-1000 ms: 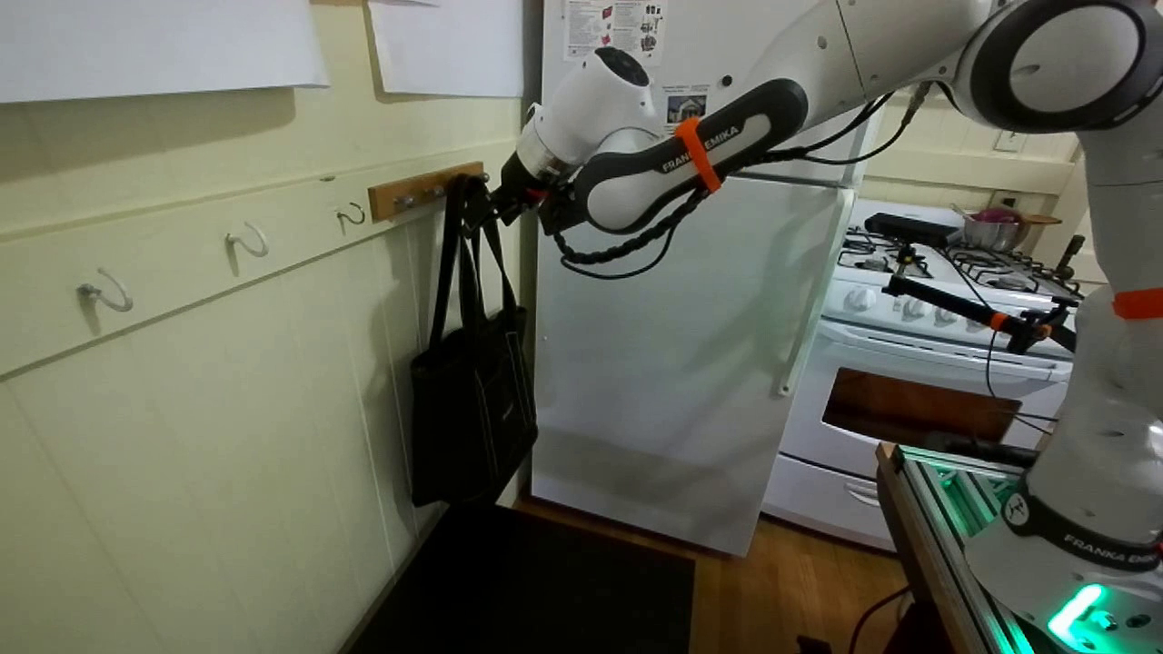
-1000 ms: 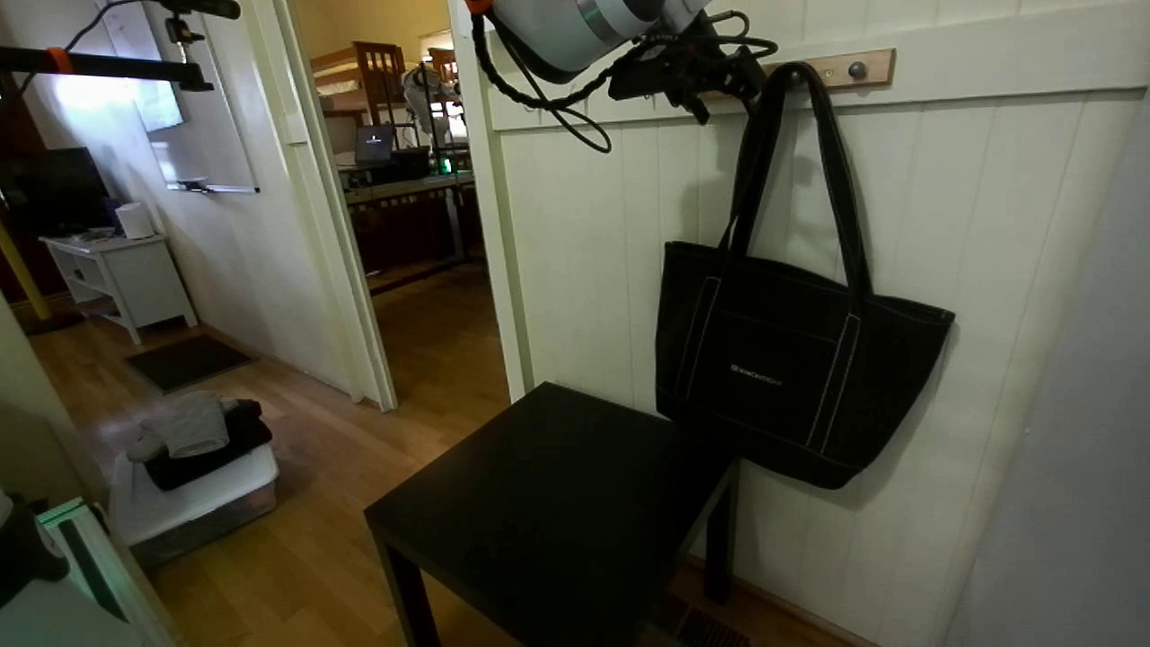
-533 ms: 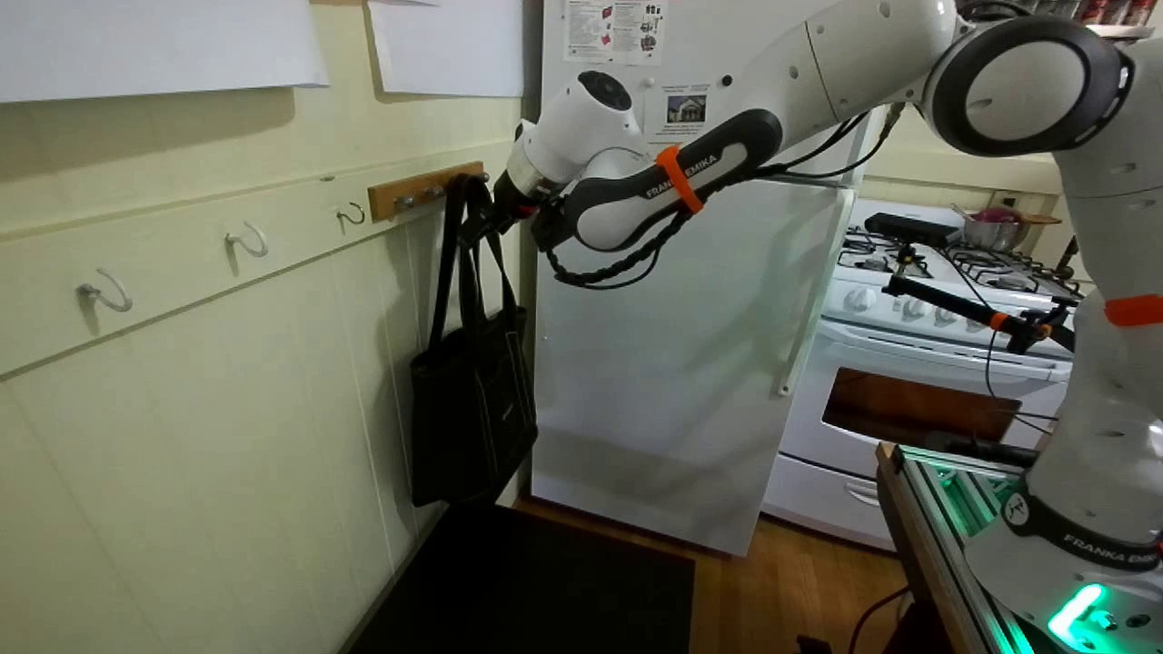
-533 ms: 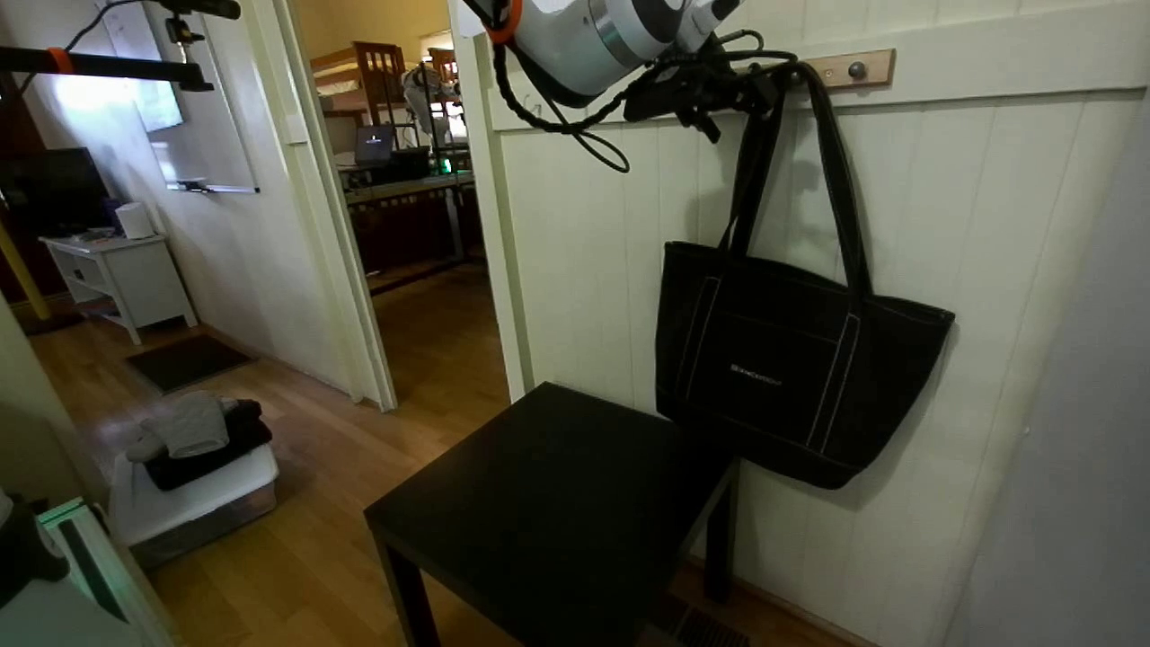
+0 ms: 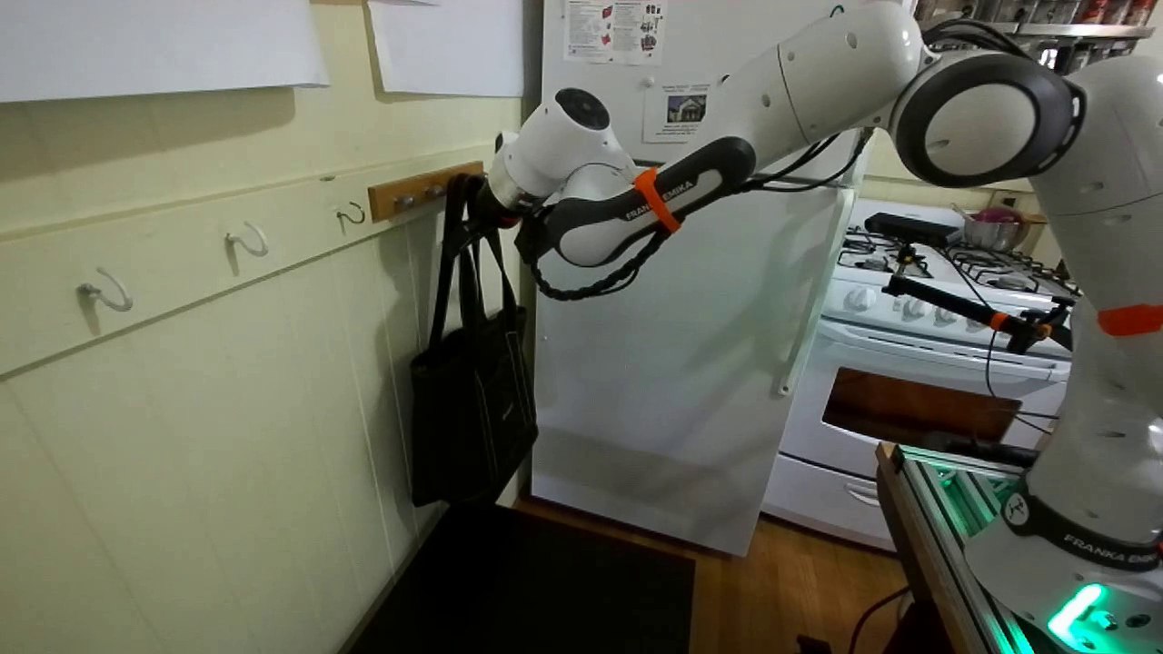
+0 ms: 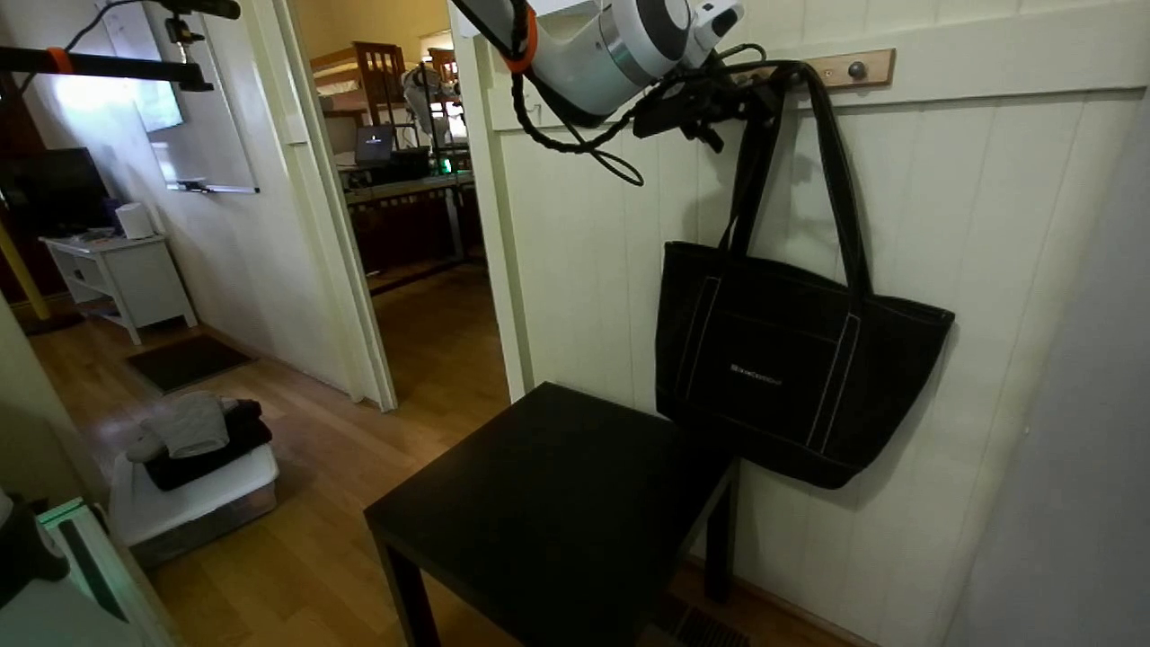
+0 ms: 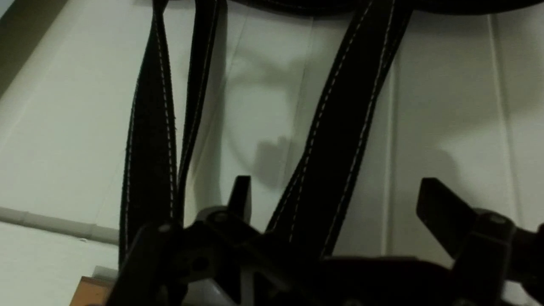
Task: Hang the black bag on the far right.
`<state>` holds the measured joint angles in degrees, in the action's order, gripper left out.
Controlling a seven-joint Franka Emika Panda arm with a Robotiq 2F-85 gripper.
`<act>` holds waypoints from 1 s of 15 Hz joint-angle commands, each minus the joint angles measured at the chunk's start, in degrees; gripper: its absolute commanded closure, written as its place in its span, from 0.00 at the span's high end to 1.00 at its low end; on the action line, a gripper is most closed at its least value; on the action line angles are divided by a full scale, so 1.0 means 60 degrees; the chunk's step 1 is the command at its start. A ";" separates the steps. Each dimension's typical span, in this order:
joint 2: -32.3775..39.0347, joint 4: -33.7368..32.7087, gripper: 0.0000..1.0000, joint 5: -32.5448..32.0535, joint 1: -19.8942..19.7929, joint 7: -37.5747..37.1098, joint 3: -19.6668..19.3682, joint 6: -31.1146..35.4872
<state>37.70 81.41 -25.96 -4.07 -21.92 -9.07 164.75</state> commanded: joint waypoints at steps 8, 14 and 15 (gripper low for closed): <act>0.1362 -0.1800 1.00 -0.0178 0.0789 -0.0892 -0.1116 0.0018; 0.2004 -0.2533 1.00 -0.0146 0.1143 -0.1576 -0.1759 0.0132; 0.2097 -0.2647 1.00 -0.0142 0.1184 -0.1661 -0.1857 0.0135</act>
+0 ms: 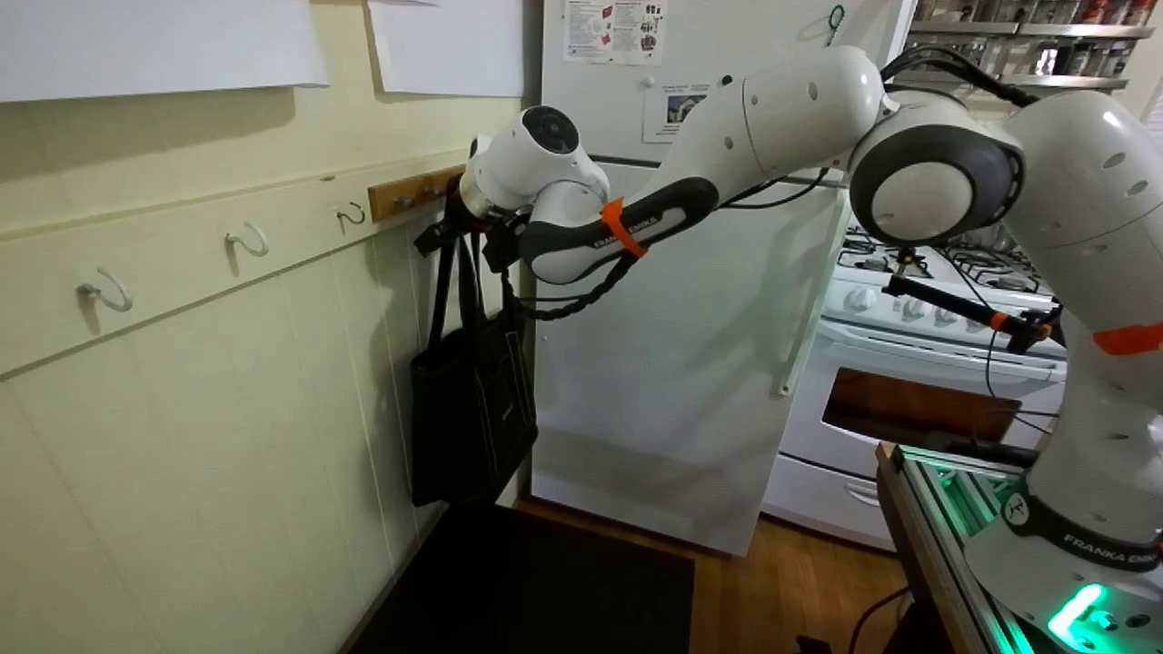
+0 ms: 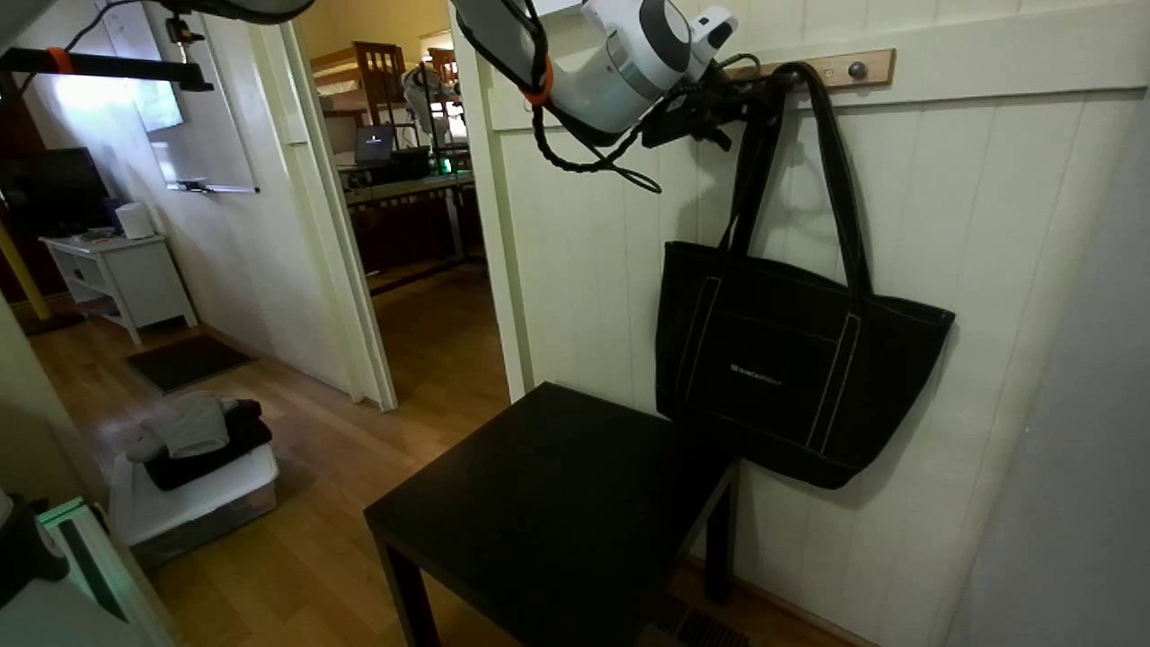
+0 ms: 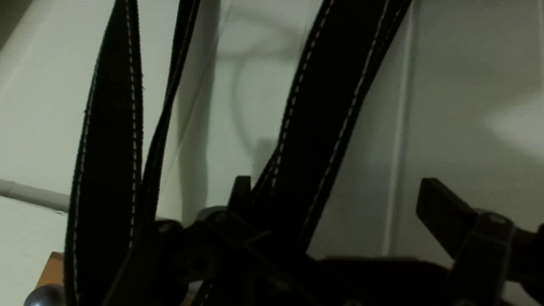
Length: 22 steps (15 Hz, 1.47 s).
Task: Hang the black bag on the far right.
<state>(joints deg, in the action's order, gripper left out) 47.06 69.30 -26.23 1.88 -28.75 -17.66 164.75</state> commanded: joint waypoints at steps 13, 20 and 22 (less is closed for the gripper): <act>0.1252 -0.1409 1.00 -0.0059 0.0482 -0.1302 -0.1336 0.0075; 0.1062 -0.1196 0.58 -0.0017 0.0447 -0.1110 -0.1198 0.0051; 0.1016 -0.1134 0.42 -0.0059 0.0479 -0.1114 -0.1258 0.0075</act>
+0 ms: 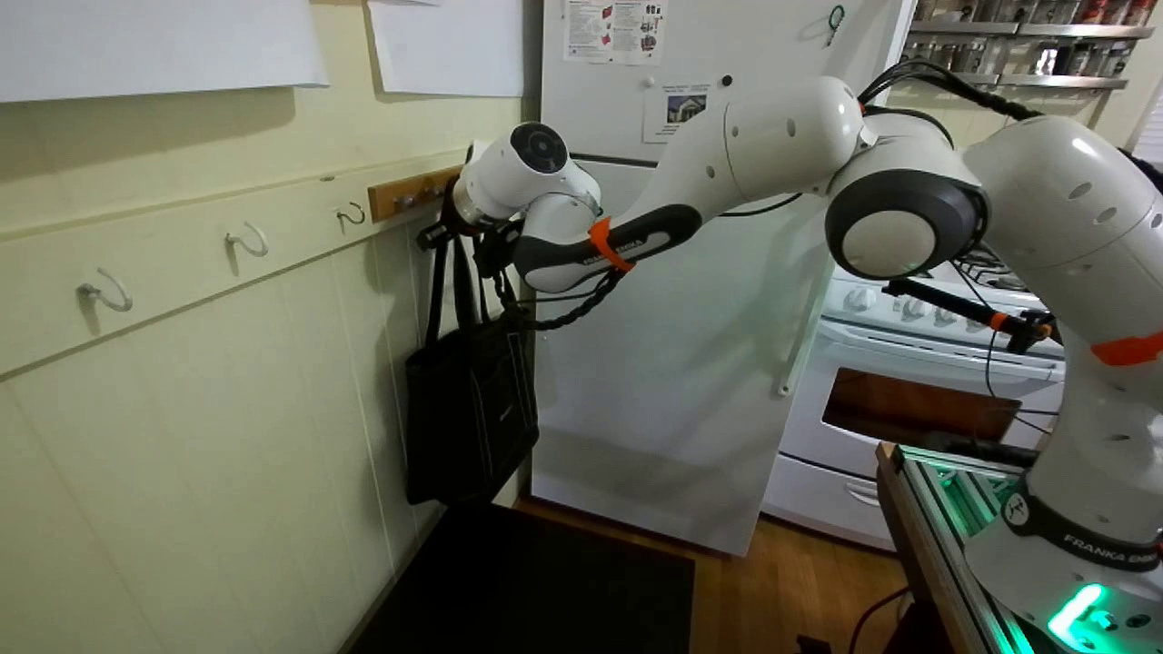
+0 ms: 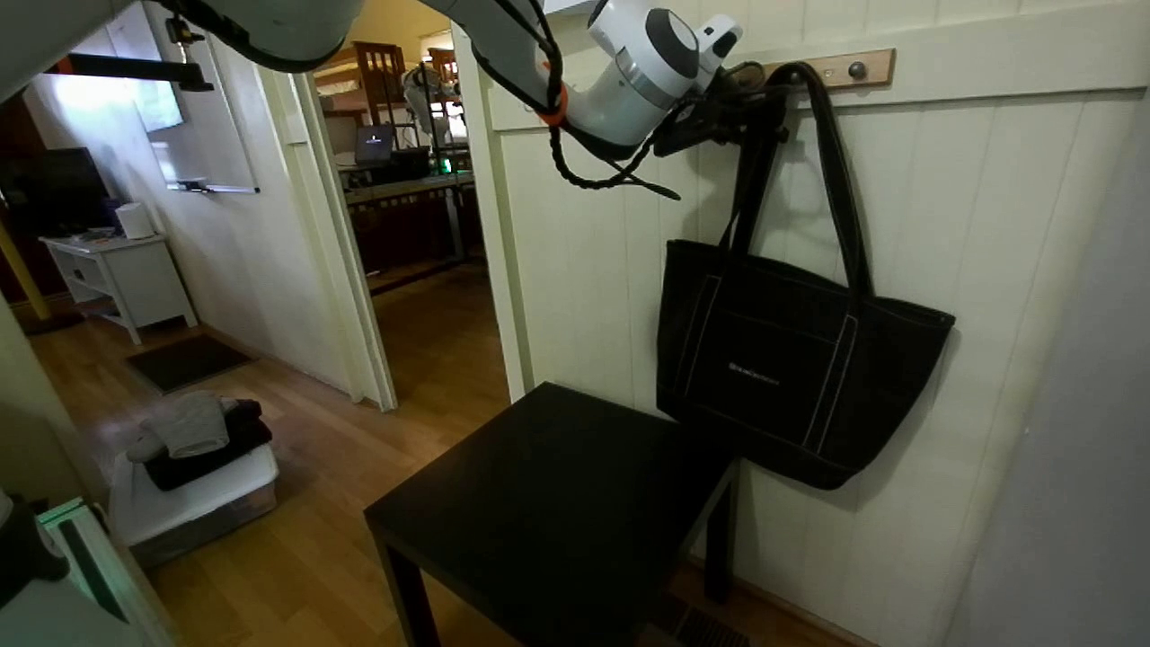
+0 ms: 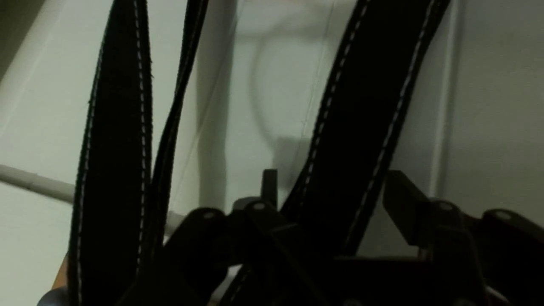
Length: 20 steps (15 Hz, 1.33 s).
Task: Hang the black bag on the far right.
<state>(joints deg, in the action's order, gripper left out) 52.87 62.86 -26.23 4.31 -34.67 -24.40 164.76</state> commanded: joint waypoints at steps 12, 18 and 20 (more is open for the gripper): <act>-0.0554 0.0518 0.02 -0.0373 0.0487 -0.0136 -0.0728 0.0087; -0.0717 0.0605 0.02 -0.0375 0.0734 -0.0227 -0.1257 0.0096; -0.0928 0.0764 0.02 -0.0311 0.0687 0.0006 -0.1173 0.0118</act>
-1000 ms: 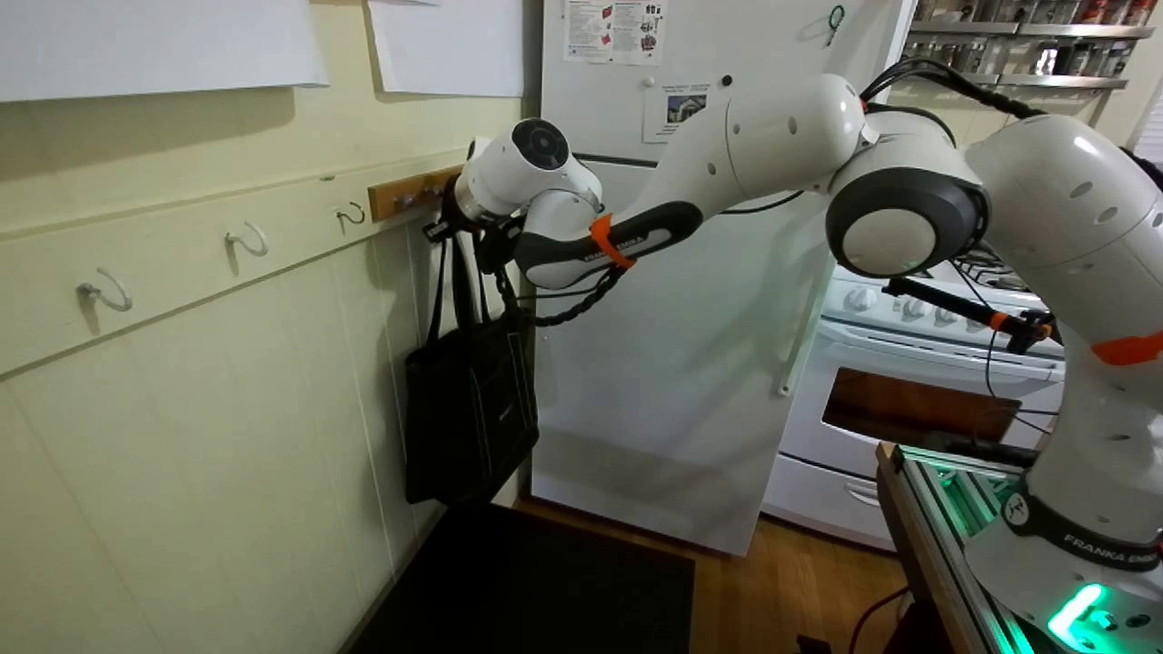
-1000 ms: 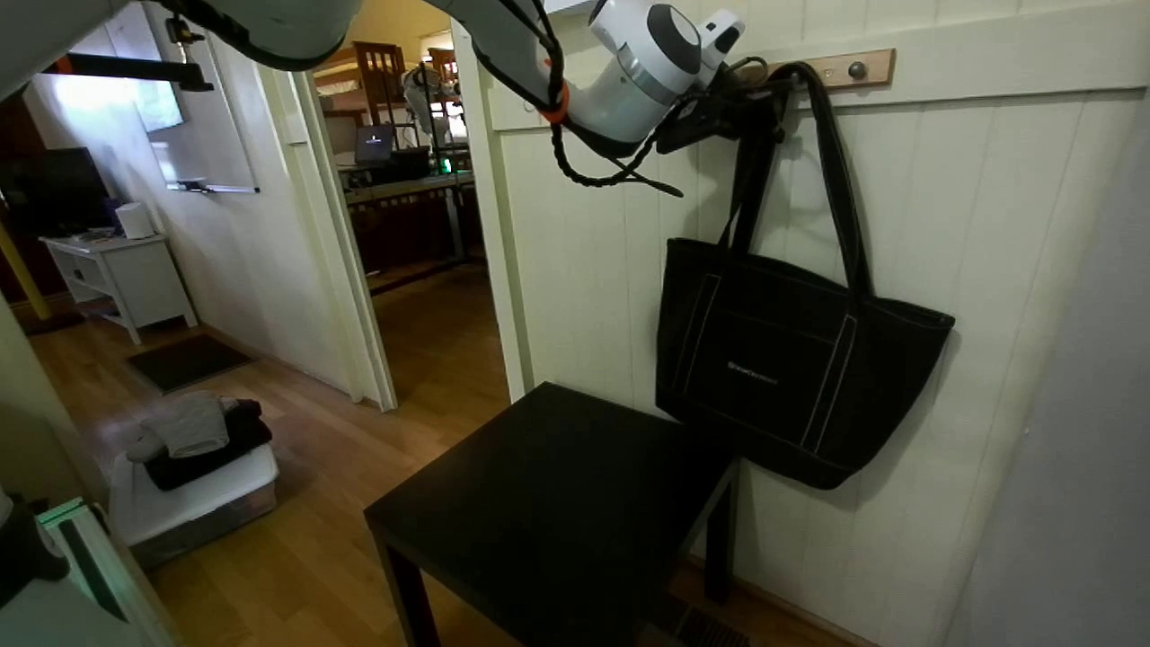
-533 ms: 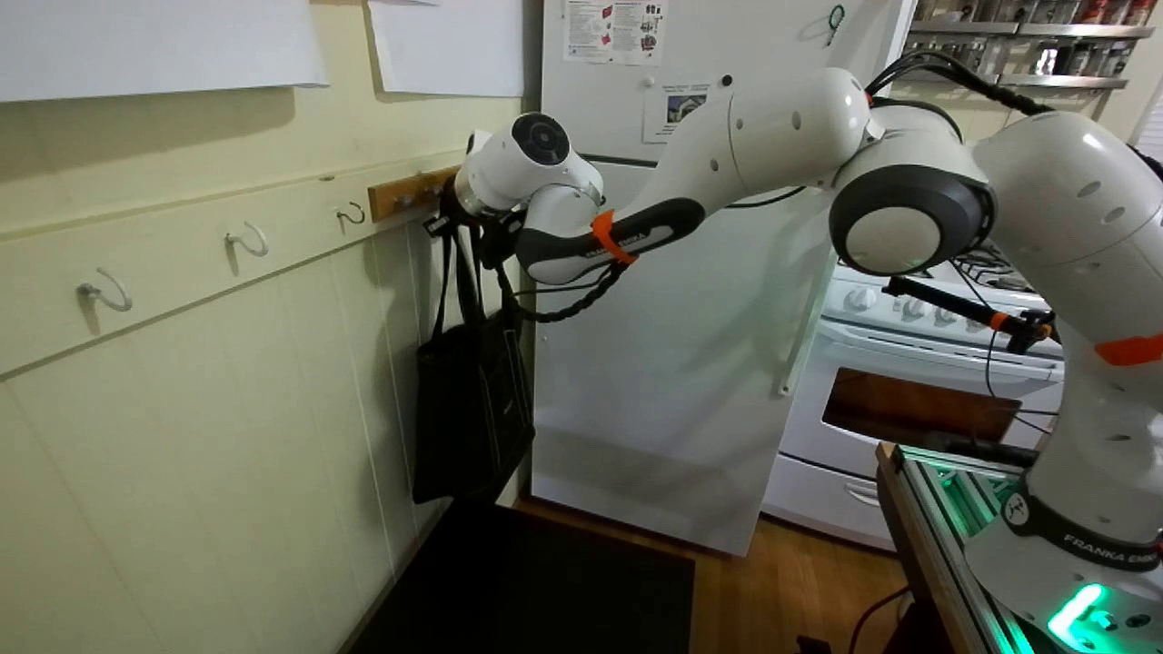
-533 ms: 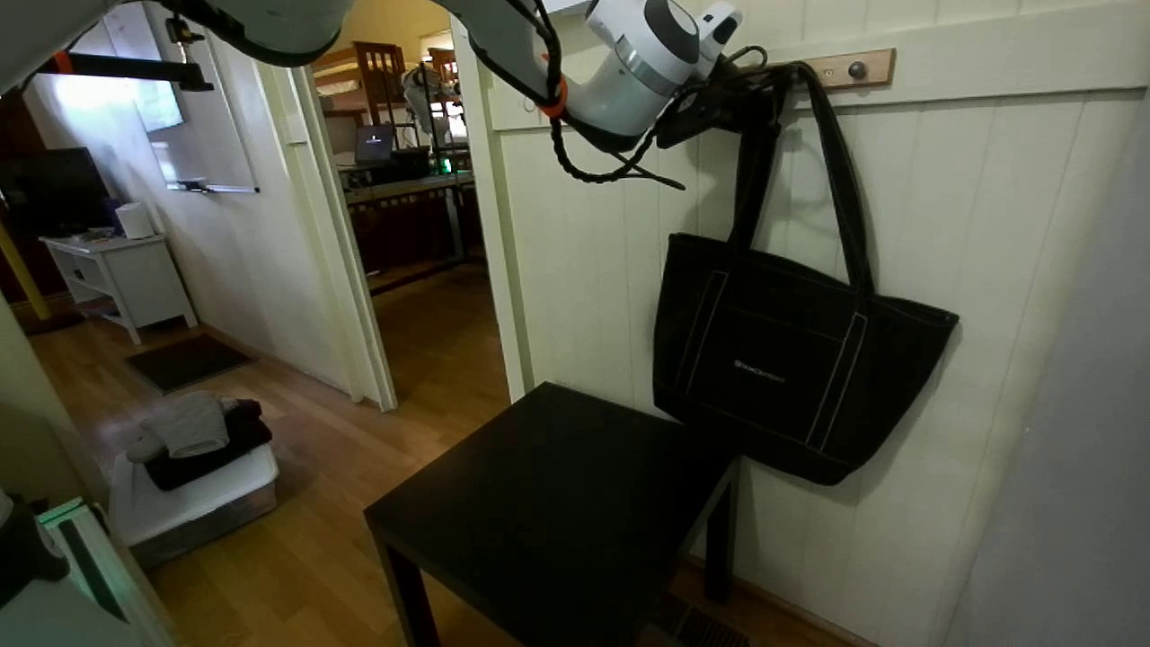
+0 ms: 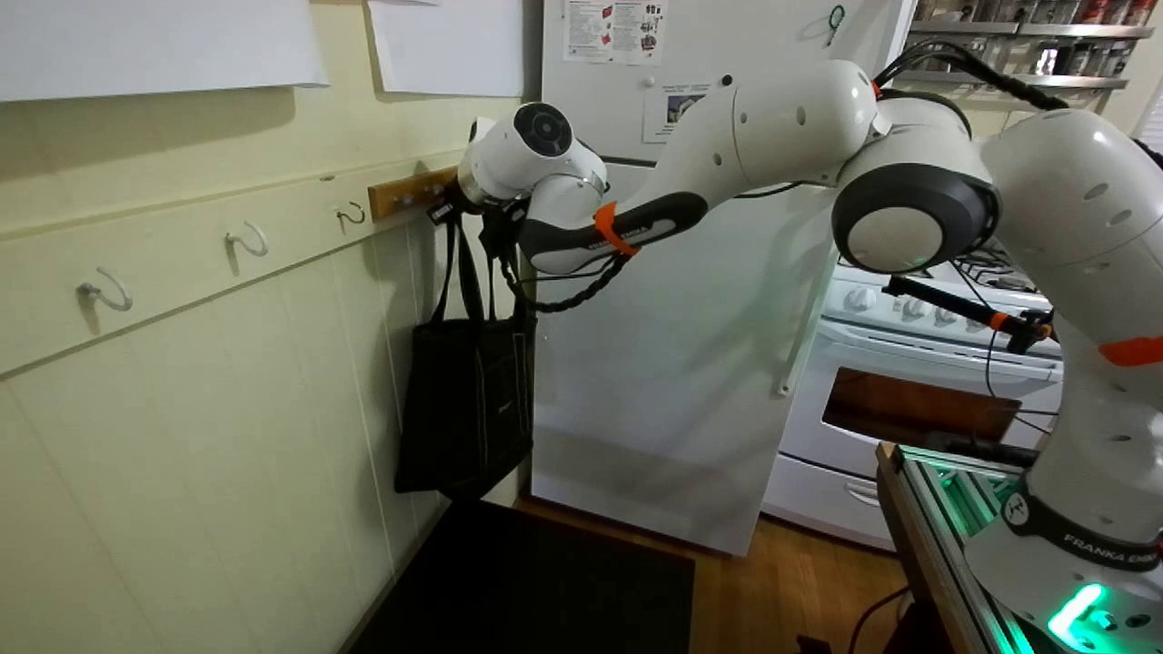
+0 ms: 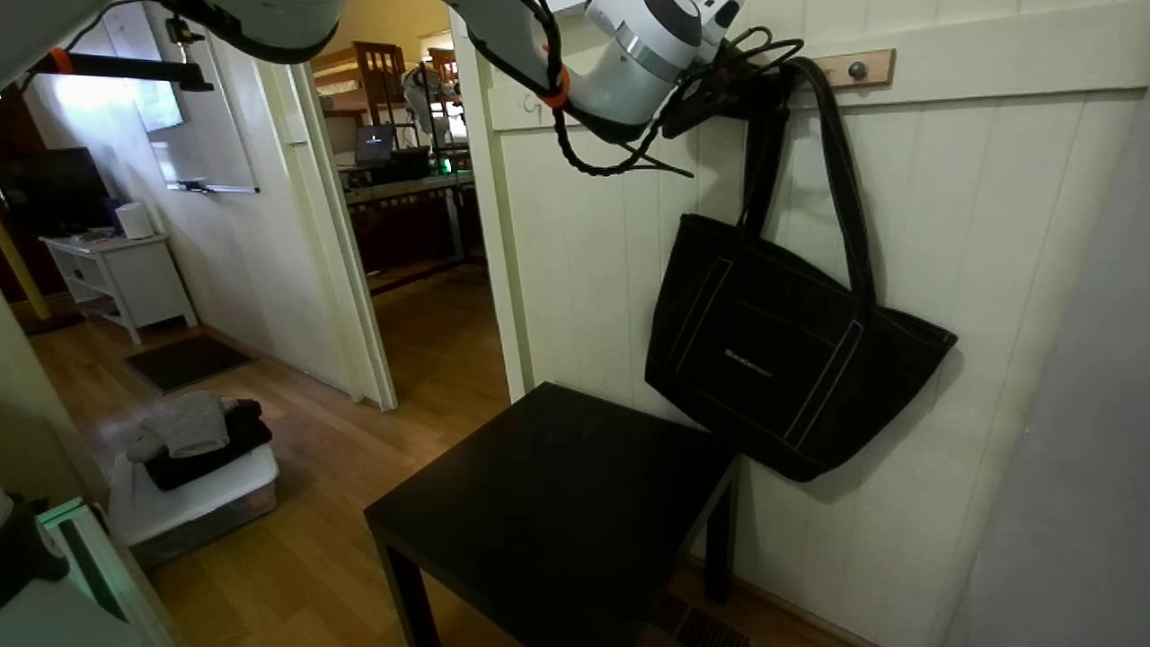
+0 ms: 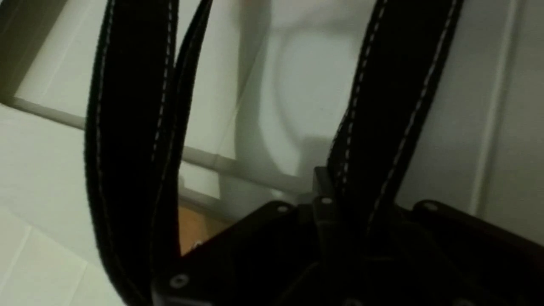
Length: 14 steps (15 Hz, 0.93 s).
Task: Hang the black bag on the far right.
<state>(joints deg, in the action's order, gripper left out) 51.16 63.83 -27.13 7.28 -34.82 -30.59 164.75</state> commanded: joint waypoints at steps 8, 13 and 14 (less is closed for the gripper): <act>-0.1907 0.1696 0.02 0.0026 -0.0891 0.2831 0.1757 0.0164; -0.2490 0.2196 0.02 0.0077 -0.1627 0.4363 0.2647 -0.0156; -0.2572 0.2270 0.02 0.0074 -0.1727 0.4551 0.2732 -0.0285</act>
<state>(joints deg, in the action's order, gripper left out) 39.70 74.05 -26.96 -1.19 -12.51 -16.58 164.66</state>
